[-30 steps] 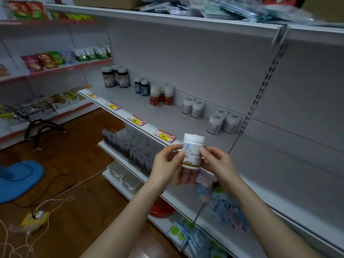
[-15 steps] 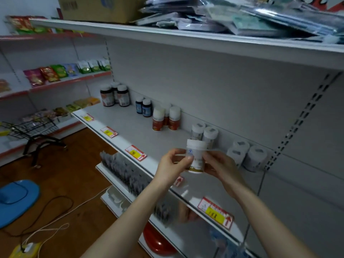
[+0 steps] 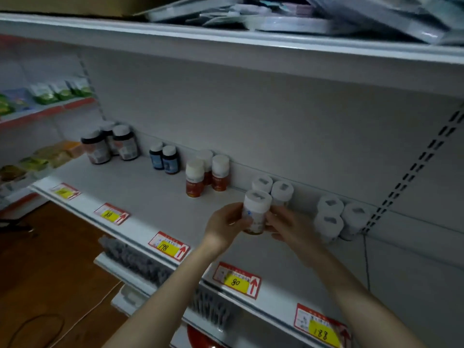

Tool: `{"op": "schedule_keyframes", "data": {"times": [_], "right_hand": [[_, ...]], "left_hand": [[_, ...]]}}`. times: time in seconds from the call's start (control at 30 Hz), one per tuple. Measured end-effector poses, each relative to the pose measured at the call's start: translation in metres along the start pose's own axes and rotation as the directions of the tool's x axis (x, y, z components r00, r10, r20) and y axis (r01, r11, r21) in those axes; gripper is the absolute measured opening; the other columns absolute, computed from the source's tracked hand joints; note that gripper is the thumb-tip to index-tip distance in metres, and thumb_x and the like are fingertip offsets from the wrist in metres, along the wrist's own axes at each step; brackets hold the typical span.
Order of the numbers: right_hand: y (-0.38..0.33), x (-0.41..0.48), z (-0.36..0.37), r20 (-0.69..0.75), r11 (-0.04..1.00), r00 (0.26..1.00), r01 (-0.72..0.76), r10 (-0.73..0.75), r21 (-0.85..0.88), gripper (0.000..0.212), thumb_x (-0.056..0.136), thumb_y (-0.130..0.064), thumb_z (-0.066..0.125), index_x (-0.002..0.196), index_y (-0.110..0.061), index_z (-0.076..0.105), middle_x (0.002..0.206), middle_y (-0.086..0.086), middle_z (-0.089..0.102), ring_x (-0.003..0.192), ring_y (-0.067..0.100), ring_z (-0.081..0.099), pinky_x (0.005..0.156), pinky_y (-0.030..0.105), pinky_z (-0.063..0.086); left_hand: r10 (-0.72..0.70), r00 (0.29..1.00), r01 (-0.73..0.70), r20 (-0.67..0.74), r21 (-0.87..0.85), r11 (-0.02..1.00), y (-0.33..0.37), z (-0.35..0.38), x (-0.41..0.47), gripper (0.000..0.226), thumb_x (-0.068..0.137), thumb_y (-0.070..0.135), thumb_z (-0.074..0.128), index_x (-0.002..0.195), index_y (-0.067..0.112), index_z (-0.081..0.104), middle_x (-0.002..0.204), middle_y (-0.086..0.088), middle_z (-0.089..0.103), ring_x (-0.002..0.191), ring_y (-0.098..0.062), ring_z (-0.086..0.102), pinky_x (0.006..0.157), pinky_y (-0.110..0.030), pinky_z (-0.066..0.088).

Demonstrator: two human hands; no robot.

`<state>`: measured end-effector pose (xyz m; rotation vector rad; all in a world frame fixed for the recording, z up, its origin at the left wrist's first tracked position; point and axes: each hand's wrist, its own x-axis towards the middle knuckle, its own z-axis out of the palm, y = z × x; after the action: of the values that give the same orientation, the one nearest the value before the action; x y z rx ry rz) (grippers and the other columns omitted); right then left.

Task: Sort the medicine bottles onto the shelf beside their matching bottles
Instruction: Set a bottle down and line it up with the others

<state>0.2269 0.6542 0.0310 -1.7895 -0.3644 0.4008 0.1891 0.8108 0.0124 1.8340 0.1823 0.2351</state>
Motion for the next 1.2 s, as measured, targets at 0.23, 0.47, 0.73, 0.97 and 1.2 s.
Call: {"op": "schedule_keyframes", "data": {"times": [0.23,0.47,0.73,0.97,1.2], "right_hand": [[0.005,0.015,0.034,-0.252,0.985,0.956,-0.124,0.15,0.119,0.023,0.096,-0.036,0.038,0.106,-0.024,0.055,0.106,-0.002,0.063,0.091,0.009,0.061,0.091,0.035,0.045],[0.017,0.022,0.06,-0.36,0.969,0.905,-0.17,0.226,0.181,0.02,0.098,-0.031,0.034,0.099,-0.026,0.054,0.113,0.008,0.062,0.107,0.024,0.059,0.096,0.042,0.045],[0.027,0.045,0.062,-0.438,0.971,0.87,-0.171,0.227,0.165,0.025,0.098,-0.035,0.033,0.085,-0.036,0.055,0.113,0.016,0.063,0.116,0.037,0.052,0.101,0.052,0.038],[0.031,0.059,0.054,-0.44,0.965,0.861,-0.202,0.257,0.169,0.036,0.098,-0.035,0.033,0.107,-0.01,0.057,0.116,0.022,0.06,0.115,0.035,0.053,0.102,0.05,0.039],[0.036,0.065,0.05,-0.434,0.967,0.865,-0.202,0.251,0.157,0.023,0.098,-0.034,0.033,0.097,-0.023,0.054,0.111,0.014,0.061,0.113,0.029,0.055,0.102,0.046,0.04]], "left_hand": [[0.069,0.98,-0.074,0.187,0.023,0.997,-0.026,-0.021,0.036,0.035,0.08,0.005,0.064,0.115,0.004,0.06,0.107,-0.005,0.065,0.093,-0.012,0.06,0.068,-0.001,0.045],[0.099,0.96,-0.123,0.261,0.076,0.99,-0.054,-0.024,0.053,0.037,0.077,0.007,0.068,0.113,0.007,0.06,0.109,-0.005,0.064,0.095,-0.01,0.058,0.069,0.004,0.039],[0.081,0.953,-0.112,0.293,0.092,0.989,-0.064,-0.018,0.075,0.04,0.079,0.009,0.067,0.118,0.01,0.057,0.115,-0.002,0.062,0.101,-0.009,0.055,0.072,0.008,0.033],[0.06,0.959,-0.096,0.277,0.117,0.989,-0.067,-0.01,0.091,0.042,0.078,0.007,0.067,0.118,0.009,0.056,0.117,-0.006,0.063,0.106,-0.014,0.058,0.075,0.007,0.033],[0.077,0.958,-0.128,0.276,0.174,0.976,-0.067,-0.008,0.094,0.04,0.079,0.008,0.066,0.118,0.007,0.057,0.117,-0.007,0.062,0.1,-0.008,0.054,0.071,0.01,0.031]]}}
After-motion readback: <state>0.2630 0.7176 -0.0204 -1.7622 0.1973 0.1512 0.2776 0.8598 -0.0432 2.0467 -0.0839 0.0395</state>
